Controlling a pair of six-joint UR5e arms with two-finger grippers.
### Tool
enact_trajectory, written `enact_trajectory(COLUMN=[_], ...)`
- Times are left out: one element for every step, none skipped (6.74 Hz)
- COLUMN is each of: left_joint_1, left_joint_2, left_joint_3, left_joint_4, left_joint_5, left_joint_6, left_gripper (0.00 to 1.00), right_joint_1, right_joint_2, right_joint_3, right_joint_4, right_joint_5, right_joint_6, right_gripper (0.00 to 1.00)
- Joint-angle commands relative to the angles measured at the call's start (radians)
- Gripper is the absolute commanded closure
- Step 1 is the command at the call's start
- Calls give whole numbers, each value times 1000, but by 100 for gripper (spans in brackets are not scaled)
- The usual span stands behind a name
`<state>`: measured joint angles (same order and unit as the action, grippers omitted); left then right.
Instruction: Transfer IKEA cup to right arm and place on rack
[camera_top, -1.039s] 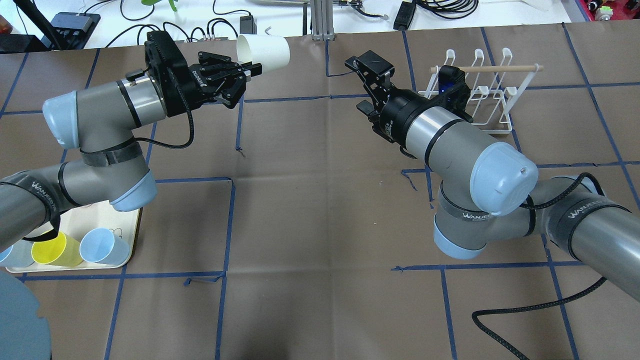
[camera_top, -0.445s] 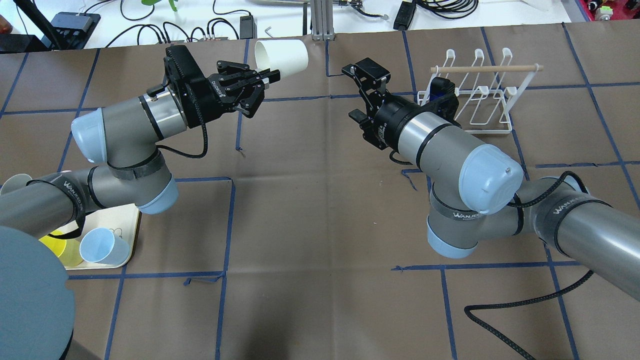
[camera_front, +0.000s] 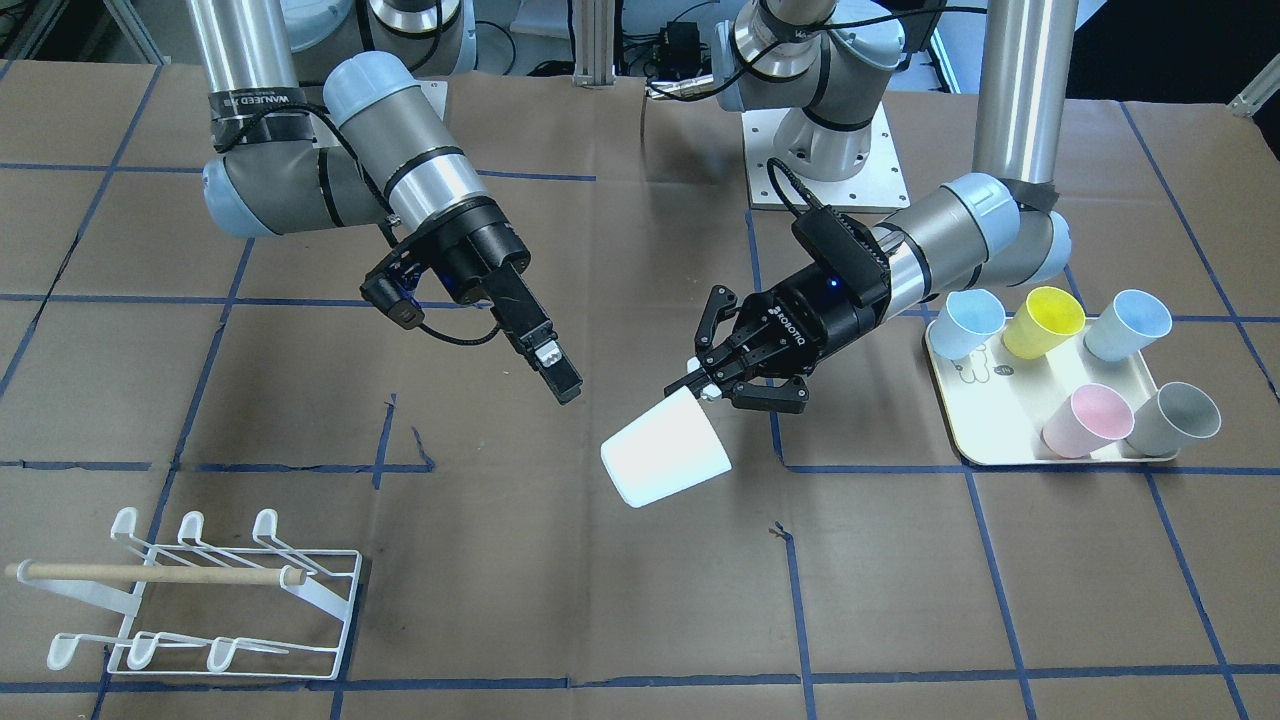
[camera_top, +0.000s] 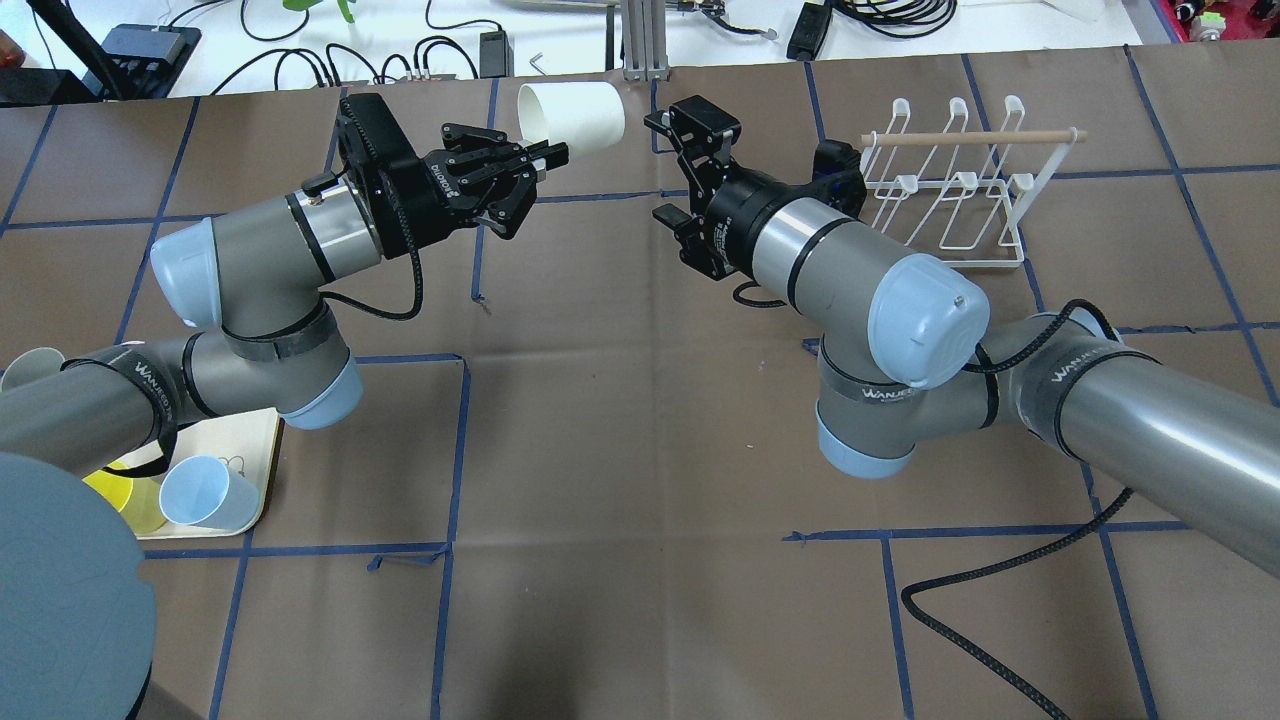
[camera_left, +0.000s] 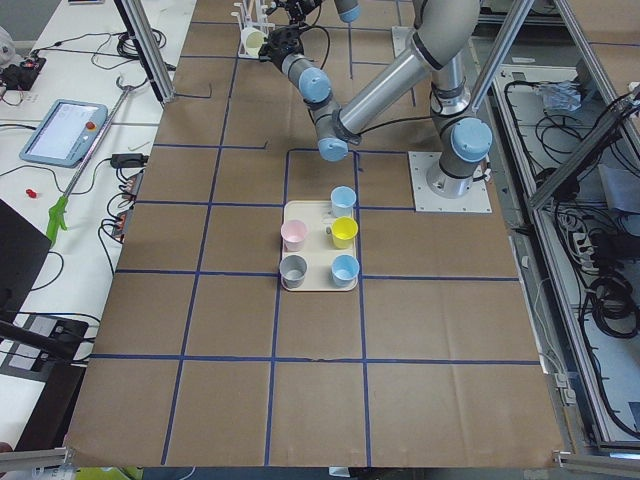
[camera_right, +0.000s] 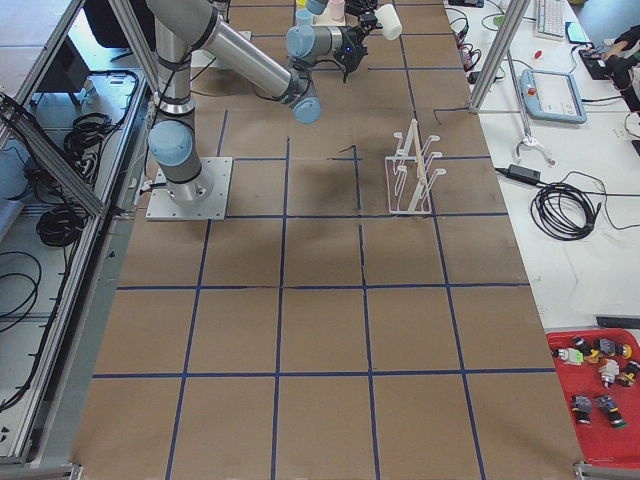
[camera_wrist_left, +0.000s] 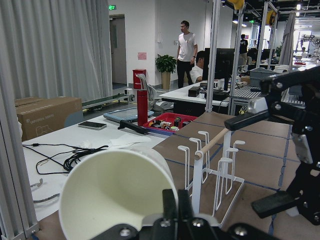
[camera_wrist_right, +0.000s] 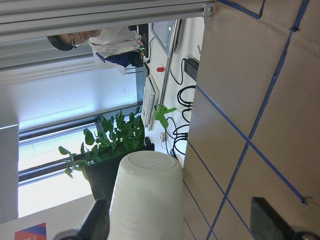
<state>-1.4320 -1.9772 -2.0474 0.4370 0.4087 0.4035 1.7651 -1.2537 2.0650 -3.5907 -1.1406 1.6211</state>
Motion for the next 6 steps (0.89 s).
enact_trajectory(left_joint_1=[-22,-25,-25,-25,-25,-25], left_joint_2=[-3,-5,-5,-5,-6,-6], left_joint_3=[0,-2,-8,-11,-11,-13], left_joint_4=[0,0,2,8,14,16], left_joint_5=[-1,-2,-1,-1,-1,-2], left_joint_6=[0,0,0,1,1,1], left_gripper=[95,95,95,95,95,95], right_joint_1=[5,5,5,5,5,5], right_joint_2=[20,20,36,72,83,83], right_joint_3=[-43,-51,-66,-87,-91,-94], right_joint_4=[1,3,4,0,-2,0], right_joint_5=[56,59,59,62,62,64], right_joint_6=[0,2,2,2,0,0], right_gripper=[0,0,0,0,0,0])
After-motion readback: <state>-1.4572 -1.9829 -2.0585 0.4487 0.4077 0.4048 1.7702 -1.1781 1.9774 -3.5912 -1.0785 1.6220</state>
